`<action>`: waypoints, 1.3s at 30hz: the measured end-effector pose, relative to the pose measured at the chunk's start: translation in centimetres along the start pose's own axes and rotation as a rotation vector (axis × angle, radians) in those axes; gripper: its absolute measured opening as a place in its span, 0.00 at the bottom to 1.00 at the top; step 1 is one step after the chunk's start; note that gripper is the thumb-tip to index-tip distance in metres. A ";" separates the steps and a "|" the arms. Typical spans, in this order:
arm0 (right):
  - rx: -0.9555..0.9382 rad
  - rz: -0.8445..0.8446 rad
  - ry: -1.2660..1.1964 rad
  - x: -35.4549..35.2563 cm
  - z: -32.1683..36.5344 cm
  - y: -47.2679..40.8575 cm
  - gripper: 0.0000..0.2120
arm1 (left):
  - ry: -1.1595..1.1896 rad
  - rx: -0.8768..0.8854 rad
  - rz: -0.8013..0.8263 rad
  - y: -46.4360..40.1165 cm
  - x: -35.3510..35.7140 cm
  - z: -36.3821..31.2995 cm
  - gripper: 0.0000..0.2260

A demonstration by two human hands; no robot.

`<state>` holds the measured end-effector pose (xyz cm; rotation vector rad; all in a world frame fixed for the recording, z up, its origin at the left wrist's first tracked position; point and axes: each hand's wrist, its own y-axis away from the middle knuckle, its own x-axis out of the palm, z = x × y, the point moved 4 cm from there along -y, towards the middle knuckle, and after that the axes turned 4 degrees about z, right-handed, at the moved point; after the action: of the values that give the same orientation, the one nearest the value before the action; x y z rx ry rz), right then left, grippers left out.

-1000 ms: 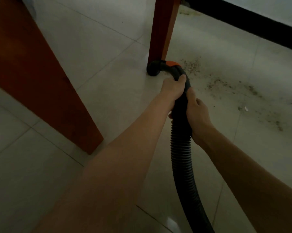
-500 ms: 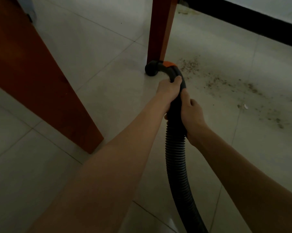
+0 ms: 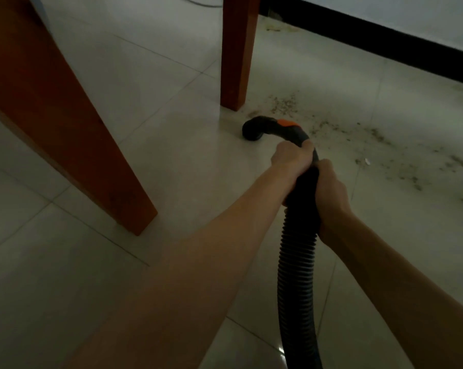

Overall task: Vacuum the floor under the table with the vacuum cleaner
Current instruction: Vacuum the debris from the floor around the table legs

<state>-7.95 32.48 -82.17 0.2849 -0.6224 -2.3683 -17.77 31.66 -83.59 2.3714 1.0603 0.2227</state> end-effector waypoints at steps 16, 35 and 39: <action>0.012 -0.100 -0.058 -3.9 0.5 1.9 0.18 | -0.093 0.021 0.048 2.3 4.2 -1.2 0.20; -0.005 0.000 -0.039 -0.1 0.7 -3.6 0.16 | -0.114 0.056 -0.055 -3.0 0.6 -1.9 0.21; -0.007 0.005 -0.050 1.3 1.3 -4.9 0.15 | -0.094 0.064 -0.076 -4.3 -0.6 -2.4 0.22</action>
<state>-12.09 35.42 -83.54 0.2219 -0.6378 -2.3787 -21.83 34.53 -83.80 2.3675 1.1249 0.0496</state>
